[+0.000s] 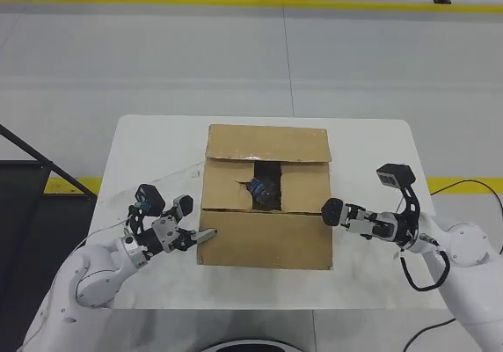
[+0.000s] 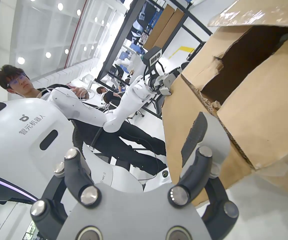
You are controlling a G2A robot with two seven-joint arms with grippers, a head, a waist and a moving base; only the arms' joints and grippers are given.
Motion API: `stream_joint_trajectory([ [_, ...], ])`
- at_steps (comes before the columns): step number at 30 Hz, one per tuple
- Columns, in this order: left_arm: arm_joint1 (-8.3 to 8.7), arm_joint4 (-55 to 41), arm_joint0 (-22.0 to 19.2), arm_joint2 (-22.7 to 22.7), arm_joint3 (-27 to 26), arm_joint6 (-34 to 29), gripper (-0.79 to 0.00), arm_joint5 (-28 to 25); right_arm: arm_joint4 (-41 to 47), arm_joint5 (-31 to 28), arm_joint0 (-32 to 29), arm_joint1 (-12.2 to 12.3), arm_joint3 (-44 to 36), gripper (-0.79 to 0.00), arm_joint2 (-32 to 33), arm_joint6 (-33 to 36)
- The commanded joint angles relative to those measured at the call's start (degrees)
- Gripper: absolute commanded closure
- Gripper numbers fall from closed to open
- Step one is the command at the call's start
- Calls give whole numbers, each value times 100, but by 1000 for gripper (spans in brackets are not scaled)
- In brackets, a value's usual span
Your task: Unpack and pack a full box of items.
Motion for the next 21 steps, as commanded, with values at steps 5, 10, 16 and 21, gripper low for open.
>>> stream_joint_trajectory([
  [5, 26, -4, -26, 19, 16, 42, -785, 80, 4, 9, 3, 0, 7, -785, 1, 9],
  [10, 49, -99, 6, 5, 19, 102, -785, 92, 7, 53, -5, -3, 8, -785, -2, -43],
  [16, 78, -205, 66, -64, -33, 181, -785, 152, -153, 1186, 260, -96, 125, -785, -197, -955],
  [21, 78, -205, 66, -64, -33, 181, -785, 152, -73, 1853, 755, -222, 506, -785, -521, -1095],
])
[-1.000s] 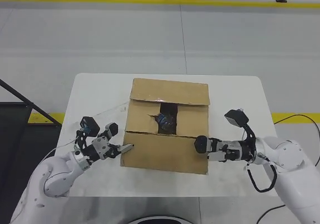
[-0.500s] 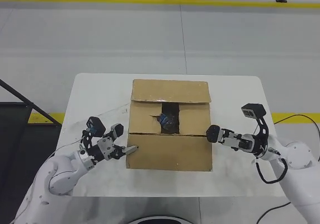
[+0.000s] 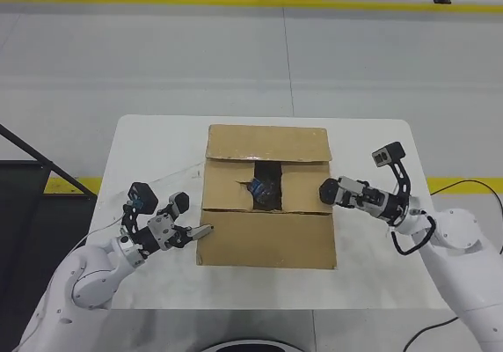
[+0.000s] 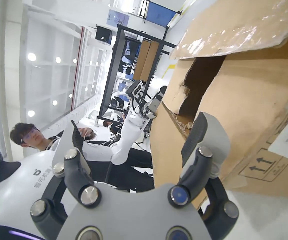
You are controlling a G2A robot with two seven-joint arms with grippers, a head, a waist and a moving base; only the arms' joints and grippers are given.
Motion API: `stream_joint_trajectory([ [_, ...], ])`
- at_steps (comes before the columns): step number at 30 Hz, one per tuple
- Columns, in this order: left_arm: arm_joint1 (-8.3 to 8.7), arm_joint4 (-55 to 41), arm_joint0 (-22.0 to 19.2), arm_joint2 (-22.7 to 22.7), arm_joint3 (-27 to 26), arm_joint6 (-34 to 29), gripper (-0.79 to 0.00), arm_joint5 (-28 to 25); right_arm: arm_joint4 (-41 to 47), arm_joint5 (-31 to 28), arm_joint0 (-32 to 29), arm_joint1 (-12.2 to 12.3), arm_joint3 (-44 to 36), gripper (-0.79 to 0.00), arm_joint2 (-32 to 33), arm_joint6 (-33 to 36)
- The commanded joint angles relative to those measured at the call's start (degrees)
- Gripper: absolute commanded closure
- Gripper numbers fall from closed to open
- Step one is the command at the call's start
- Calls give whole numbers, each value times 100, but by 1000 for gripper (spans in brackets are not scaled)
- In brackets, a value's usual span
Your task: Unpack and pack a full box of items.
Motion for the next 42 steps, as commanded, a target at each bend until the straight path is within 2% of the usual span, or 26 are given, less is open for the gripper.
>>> stream_joint_trajectory([
  [1, 0, 1, -1, 1, 1, -1, -785, -1, 8, 183, 204, -52, 192, -785, -123, -69],
  [13, 0, 1, -1, 1, 1, -1, -785, -1, 381, 726, 1064, -411, 1135, -785, -795, -105],
  [20, 0, 1, -1, 1, 1, -1, -785, -1, 351, 664, 1358, -575, 1498, -785, -987, -240],
  [34, 0, 1, -1, 1, 1, -1, -785, -1, -207, 647, 1825, -852, 1629, -785, -1202, -1317],
  [42, 0, 1, -1, 1, 1, -1, -785, -1, -207, 647, 1825, -852, 1629, -785, -1202, -1317],
])
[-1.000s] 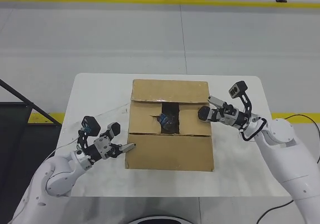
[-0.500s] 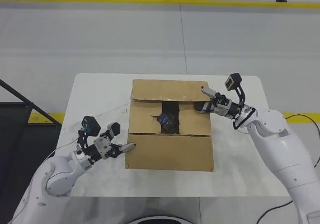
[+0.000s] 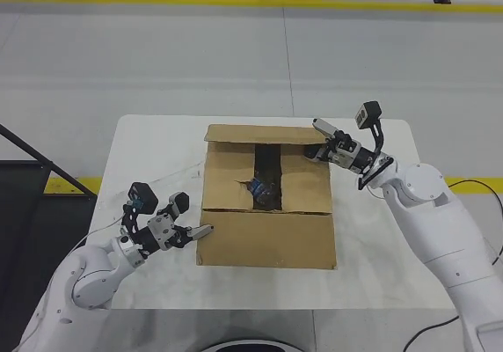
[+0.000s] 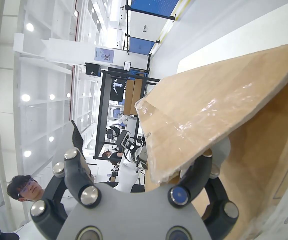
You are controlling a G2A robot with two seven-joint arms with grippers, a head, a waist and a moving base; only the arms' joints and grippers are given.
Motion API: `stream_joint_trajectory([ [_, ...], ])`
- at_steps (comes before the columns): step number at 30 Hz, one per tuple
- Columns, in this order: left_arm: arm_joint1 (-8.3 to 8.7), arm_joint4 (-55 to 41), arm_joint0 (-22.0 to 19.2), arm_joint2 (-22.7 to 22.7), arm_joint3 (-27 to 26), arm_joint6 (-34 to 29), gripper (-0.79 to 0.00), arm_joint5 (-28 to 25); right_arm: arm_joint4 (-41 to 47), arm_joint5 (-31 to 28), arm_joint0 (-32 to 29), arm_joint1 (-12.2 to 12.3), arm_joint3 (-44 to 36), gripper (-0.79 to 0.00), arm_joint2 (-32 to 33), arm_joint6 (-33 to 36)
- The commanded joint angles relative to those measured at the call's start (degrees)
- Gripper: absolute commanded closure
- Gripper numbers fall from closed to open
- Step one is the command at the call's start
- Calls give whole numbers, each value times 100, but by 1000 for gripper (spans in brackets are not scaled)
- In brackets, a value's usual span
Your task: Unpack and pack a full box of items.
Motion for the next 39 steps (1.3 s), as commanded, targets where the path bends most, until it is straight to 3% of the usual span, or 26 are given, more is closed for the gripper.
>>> stream_joint_trajectory([
  [1, 0, 0, 0, 0, 0, 0, -785, 0, 0, 0, 0, 0, 0, -785, 0, 0],
  [7, 0, 0, 0, 0, 0, 0, -785, 0, 0, 0, 0, 0, 0, -785, 0, 0],
  [12, 0, 0, 0, 0, 0, 0, -785, 0, -89, 406, 50, -102, -59, -785, -131, -432],
  [21, 0, 0, 0, 0, 0, 0, -785, 0, 105, 239, 396, -365, 328, -785, -212, -1188],
  [32, 0, 0, 0, 0, 0, 0, -785, 0, 374, -68, 1080, -885, 1531, -785, -596, -2095],
  [39, 0, 0, 0, 0, 0, 0, -785, 0, 469, -203, 1530, -1292, 2462, -785, -944, -2094],
])
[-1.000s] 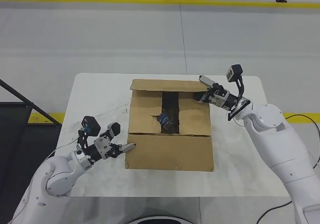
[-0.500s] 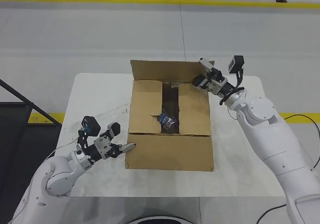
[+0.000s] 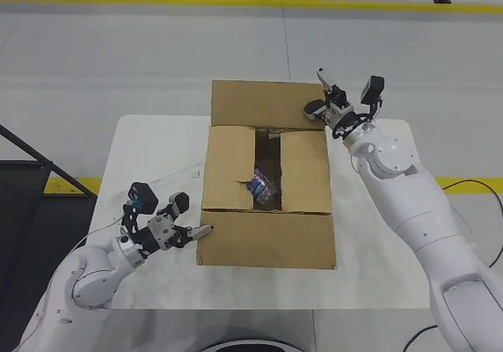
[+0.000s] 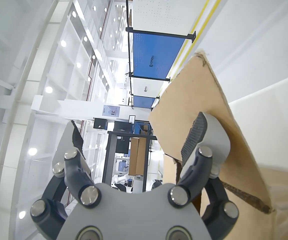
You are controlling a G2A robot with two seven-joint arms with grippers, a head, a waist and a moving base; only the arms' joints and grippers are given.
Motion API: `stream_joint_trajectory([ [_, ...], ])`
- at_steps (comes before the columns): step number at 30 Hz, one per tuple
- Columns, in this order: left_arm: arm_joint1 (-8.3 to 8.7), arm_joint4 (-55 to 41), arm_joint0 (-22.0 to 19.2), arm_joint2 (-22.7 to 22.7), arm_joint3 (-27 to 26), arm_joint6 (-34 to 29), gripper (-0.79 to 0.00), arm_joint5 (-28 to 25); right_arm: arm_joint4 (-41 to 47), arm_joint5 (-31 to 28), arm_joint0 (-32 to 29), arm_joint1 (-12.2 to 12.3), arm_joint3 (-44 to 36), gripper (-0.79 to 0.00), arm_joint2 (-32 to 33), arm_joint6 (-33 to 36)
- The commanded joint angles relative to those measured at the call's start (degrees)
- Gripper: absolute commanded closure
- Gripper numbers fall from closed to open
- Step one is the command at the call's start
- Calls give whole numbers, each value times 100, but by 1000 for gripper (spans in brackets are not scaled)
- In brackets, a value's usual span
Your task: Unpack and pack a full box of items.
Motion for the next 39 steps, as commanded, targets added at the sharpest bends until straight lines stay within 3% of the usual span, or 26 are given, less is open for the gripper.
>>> stream_joint_trajectory([
  [1, 0, 0, 0, 0, 0, 0, -785, 0, 1, 17, 121, -106, 248, -785, -89, 70],
  [11, 30, 242, 9, 117, 49, 90, -785, 52, -1, -94, 451, -522, 1221, -785, -263, 231],
  [25, 95, 198, -92, 174, 105, 1, -785, -30, 94, -342, 603, -785, 1885, -785, -41, 467],
  [33, 120, -26, -78, 127, -64, 182, -785, -1, 929, -561, 494, -756, 1709, -785, 439, 2382],
  [39, 105, -512, -76, 4, -97, 594, -785, 418, 344, -172, 541, -712, 1548, -785, 315, 3472],
])
